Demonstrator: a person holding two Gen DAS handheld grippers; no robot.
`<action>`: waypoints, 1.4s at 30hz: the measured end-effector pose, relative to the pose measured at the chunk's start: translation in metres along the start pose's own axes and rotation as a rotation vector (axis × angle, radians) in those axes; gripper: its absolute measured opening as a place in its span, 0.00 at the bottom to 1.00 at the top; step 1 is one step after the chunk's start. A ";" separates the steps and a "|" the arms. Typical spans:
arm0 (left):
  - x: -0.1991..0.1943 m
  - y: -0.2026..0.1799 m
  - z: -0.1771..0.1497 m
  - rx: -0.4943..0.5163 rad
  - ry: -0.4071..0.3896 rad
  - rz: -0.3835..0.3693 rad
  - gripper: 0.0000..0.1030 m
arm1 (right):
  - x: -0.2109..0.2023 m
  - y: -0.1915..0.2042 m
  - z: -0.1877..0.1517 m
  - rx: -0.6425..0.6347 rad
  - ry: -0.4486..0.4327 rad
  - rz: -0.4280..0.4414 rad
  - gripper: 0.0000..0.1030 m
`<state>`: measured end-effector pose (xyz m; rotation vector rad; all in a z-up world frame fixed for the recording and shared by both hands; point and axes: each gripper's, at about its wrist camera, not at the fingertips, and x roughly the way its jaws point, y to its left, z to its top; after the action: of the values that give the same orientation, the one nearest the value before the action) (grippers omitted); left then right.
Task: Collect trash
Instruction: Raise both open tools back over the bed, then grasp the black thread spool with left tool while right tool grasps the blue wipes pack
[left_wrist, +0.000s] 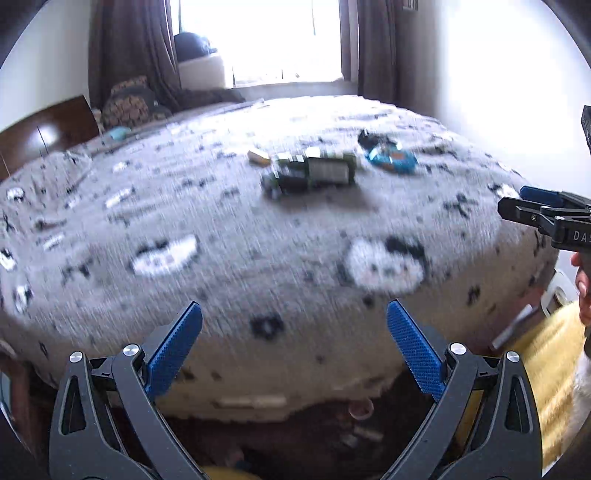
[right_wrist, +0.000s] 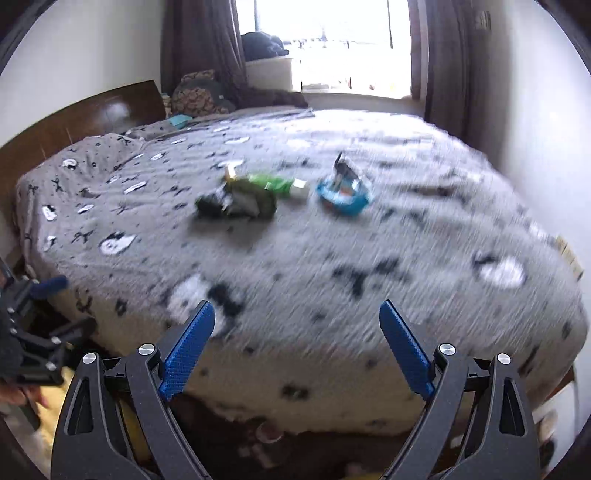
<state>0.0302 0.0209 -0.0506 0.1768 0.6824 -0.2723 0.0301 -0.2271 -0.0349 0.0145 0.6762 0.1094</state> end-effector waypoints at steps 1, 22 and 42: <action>0.002 0.002 0.007 0.005 -0.006 0.003 0.92 | 0.003 -0.001 0.005 -0.009 -0.006 -0.011 0.90; 0.133 0.027 0.080 -0.049 0.127 -0.022 0.90 | 0.163 -0.058 0.082 0.064 0.103 -0.146 0.89; 0.196 0.005 0.119 0.012 0.111 -0.035 0.78 | 0.247 -0.035 0.107 -0.061 0.190 -0.183 0.70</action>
<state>0.2479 -0.0415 -0.0858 0.1922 0.7945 -0.3020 0.2914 -0.2339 -0.1073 -0.1176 0.8607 -0.0455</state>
